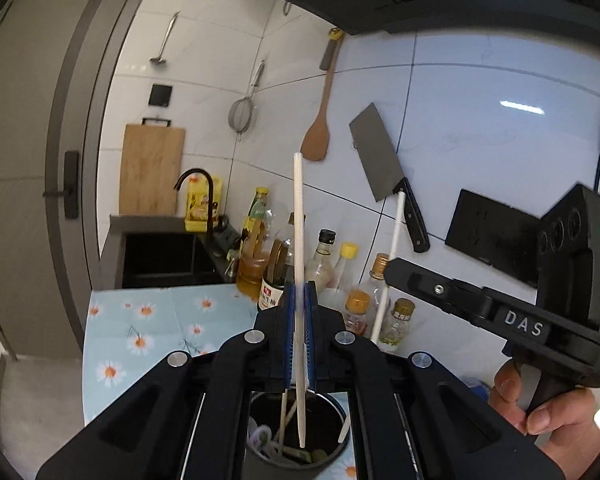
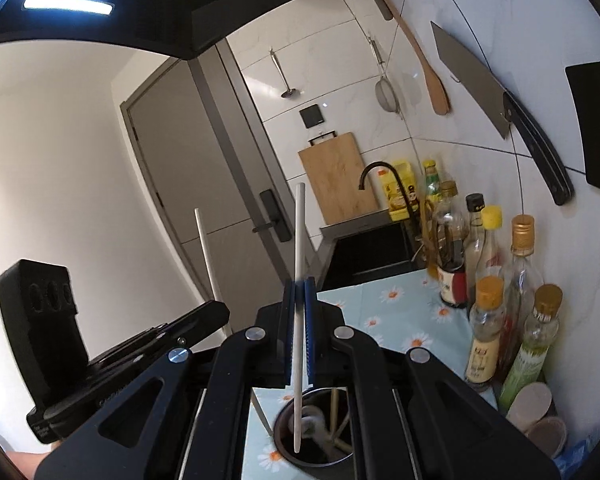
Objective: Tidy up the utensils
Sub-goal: 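Open both tools to drop the chopsticks into the black cup, then move both tools back down toward the remaining chopsticks and spoon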
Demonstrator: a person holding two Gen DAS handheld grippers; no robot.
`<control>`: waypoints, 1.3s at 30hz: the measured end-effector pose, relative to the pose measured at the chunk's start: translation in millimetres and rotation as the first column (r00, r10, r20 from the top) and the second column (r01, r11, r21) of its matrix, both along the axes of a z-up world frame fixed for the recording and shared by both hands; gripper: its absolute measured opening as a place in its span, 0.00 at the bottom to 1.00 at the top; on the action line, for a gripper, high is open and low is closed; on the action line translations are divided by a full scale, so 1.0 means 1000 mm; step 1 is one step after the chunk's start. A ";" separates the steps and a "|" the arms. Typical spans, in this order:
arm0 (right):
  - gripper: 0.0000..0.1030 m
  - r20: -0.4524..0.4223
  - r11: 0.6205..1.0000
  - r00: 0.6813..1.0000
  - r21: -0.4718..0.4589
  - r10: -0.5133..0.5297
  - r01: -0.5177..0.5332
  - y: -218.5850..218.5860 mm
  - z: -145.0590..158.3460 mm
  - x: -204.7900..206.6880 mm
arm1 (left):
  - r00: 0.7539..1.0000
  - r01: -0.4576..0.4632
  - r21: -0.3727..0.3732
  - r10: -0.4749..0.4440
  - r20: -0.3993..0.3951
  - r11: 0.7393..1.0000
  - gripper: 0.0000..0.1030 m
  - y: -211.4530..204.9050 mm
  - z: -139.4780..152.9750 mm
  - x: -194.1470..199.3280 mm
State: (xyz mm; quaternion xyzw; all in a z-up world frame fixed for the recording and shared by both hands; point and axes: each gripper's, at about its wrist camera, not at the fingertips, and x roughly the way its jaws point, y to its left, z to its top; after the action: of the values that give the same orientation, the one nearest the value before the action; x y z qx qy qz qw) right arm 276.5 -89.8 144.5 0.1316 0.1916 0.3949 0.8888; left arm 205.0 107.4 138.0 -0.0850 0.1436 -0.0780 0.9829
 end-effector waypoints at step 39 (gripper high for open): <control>0.33 -0.141 0.996 0.988 -0.052 0.061 -0.069 -0.012 -0.025 -0.030 | 0.985 0.028 -0.127 -0.049 -0.166 0.991 0.26 0.007 -0.036 -0.027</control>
State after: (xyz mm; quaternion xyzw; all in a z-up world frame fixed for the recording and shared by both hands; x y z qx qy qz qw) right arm 246.6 -101.8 119.6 0.1272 0.2686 0.4080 0.8632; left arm 177.6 114.7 102.0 -0.1497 0.2226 -0.0985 0.9583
